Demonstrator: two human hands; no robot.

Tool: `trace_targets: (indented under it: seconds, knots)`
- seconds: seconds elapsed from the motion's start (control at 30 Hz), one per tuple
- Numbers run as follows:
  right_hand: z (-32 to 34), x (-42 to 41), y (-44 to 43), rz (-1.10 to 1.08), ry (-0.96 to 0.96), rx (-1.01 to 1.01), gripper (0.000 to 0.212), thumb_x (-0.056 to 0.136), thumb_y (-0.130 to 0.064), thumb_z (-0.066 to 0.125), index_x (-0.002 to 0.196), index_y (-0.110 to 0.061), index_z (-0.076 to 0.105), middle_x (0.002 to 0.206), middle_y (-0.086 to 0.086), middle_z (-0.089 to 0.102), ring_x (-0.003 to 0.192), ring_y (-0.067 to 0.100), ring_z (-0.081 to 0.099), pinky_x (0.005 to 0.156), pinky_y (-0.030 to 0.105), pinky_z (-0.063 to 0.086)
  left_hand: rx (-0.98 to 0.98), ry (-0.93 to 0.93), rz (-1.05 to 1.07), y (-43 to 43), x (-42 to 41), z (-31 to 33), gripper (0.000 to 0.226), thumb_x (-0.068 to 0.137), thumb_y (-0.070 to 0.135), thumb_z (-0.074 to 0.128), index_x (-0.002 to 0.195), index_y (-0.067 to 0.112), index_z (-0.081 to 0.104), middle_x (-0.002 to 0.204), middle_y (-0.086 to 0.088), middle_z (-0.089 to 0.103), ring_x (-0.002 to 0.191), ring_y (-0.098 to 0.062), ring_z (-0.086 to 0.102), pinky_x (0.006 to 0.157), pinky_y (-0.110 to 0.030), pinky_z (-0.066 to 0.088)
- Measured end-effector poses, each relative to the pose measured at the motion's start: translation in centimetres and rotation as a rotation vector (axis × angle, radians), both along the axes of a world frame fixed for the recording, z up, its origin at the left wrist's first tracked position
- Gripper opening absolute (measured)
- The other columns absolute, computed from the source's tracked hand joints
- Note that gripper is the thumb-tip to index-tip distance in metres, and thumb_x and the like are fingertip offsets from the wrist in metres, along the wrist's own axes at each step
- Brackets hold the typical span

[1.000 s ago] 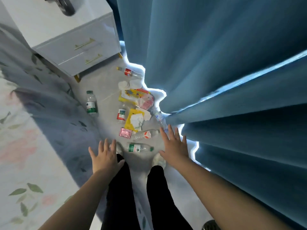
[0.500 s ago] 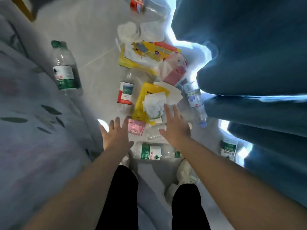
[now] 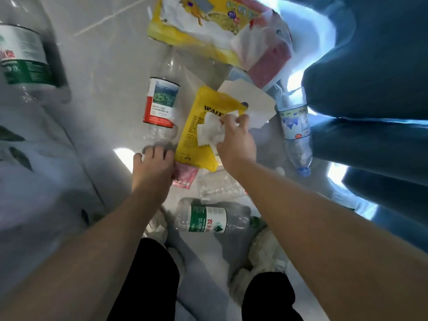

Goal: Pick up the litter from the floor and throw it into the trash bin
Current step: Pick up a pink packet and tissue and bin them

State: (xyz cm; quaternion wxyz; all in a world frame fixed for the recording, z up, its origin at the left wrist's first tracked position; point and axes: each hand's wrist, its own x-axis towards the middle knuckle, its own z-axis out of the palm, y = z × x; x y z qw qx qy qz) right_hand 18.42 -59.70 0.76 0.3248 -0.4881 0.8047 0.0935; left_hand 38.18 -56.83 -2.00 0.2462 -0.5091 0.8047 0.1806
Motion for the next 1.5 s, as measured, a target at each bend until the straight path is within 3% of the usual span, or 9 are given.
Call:
trace_targets:
  seconds: [0.2,0.43,0.63,0.8,1.0,1.07,1.2,1.33,1.5]
  knots:
    - [0.4,-2.3,-0.5,0.008,-0.021,0.053,0.03,0.086,-0.003,0.052,0.115,-0.013,0.05,0.114,0.011,0.043,0.075,0.03,0.051,0.061,0.035,0.042,0.086,-0.095,-0.02,-0.9,-0.6,1.5,0.013,0.083,0.012,0.062,0.094,0.019,0.06,0.099,-0.004,0.061,0.09,-0.027,0.058,0.083,-0.04,0.033]
    - [5.1,-6.7,1.9,-0.046,0.019,0.056,0.03,0.088,-0.011,0.06,0.117,-0.015,0.052,0.12,0.008,0.048,0.08,0.024,0.056,0.068,0.035,0.049,0.092,-0.149,-0.114,-2.9,-0.3,7.1,0.022,0.077,0.013,0.065,0.091,0.028,0.058,0.086,0.006,0.059,0.086,-0.017,0.058,0.083,-0.036,0.032]
    - [8.2,-10.2,4.2,-0.194,0.065,-0.034,0.03,0.091,-0.019,0.065,0.117,-0.007,0.056,0.121,0.014,0.053,0.103,0.034,0.059,0.088,0.038,0.051,0.004,0.097,-0.176,-5.1,-3.2,9.7,0.009,0.079,0.02,0.07,0.087,0.02,0.066,0.097,-0.001,0.061,0.097,-0.024,0.054,0.081,-0.039,0.034]
    - [8.1,-12.1,4.7,-0.182,0.084,0.049,0.044,0.091,-0.023,0.064,0.132,-0.012,0.05,0.127,0.014,0.047,0.108,0.036,0.059,0.091,0.041,0.05,-0.088,0.24,-0.234,-7.9,-10.6,8.2,0.012,0.066,0.011,0.077,0.074,0.016,0.071,0.123,-0.01,0.059,0.116,-0.032,0.05,0.086,-0.044,0.037]
    - [5.5,-13.3,5.9,-0.224,0.031,0.009,0.037,0.087,-0.02,0.067,0.12,-0.015,0.053,0.119,0.013,0.048,0.098,0.037,0.058,0.084,0.044,0.05,-0.124,0.103,-0.341,-10.7,-18.6,6.2,0.036,0.08,0.015,0.061,0.115,0.014,0.066,0.15,-0.013,0.026,0.14,-0.03,0.02,0.105,-0.045,0.027]
    - [4.9,-13.4,6.3,-0.2,-0.002,-0.033,0.033,0.086,-0.019,0.068,0.115,-0.012,0.054,0.116,0.013,0.048,0.096,0.036,0.057,0.081,0.041,0.049,-0.14,0.052,-0.321,-11.3,-19.6,5.7,0.039,0.084,0.015,0.056,0.123,0.011,0.062,0.149,-0.012,0.025,0.139,-0.03,0.02,0.106,-0.043,0.026]
    - [4.3,-13.7,6.8,-0.173,-0.025,-0.068,0.034,0.084,-0.02,0.07,0.114,-0.013,0.055,0.115,0.012,0.047,0.096,0.036,0.057,0.081,0.04,0.049,-0.267,0.146,-0.3,-11.5,-20.4,4.7,0.038,0.087,0.012,0.035,0.099,0.006,0.071,0.128,-0.014,0.047,0.119,-0.034,0.044,0.092,-0.042,0.036]
    - [4.7,-14.2,7.0,-0.219,-0.028,-0.067,0.034,0.083,-0.019,0.069,0.115,-0.016,0.056,0.113,0.011,0.046,0.093,0.038,0.059,0.081,0.044,0.05,-0.303,0.164,-0.343,-11.7,-20.2,4.9,0.034,0.079,0.012,0.041,0.094,0.004,0.071,0.108,-0.013,0.057,0.102,-0.033,0.053,0.083,-0.04,0.04]
    - [5.2,-15.1,6.8,-0.21,-0.036,-0.069,0.038,0.083,-0.018,0.067,0.119,-0.017,0.055,0.114,0.011,0.047,0.093,0.039,0.058,0.08,0.043,0.048,-0.179,0.183,-0.23,-11.6,-20.3,6.0,0.028,0.082,0.001,0.052,0.107,-0.01,0.061,0.111,-0.024,0.054,0.102,-0.038,0.054,0.086,-0.042,0.039]
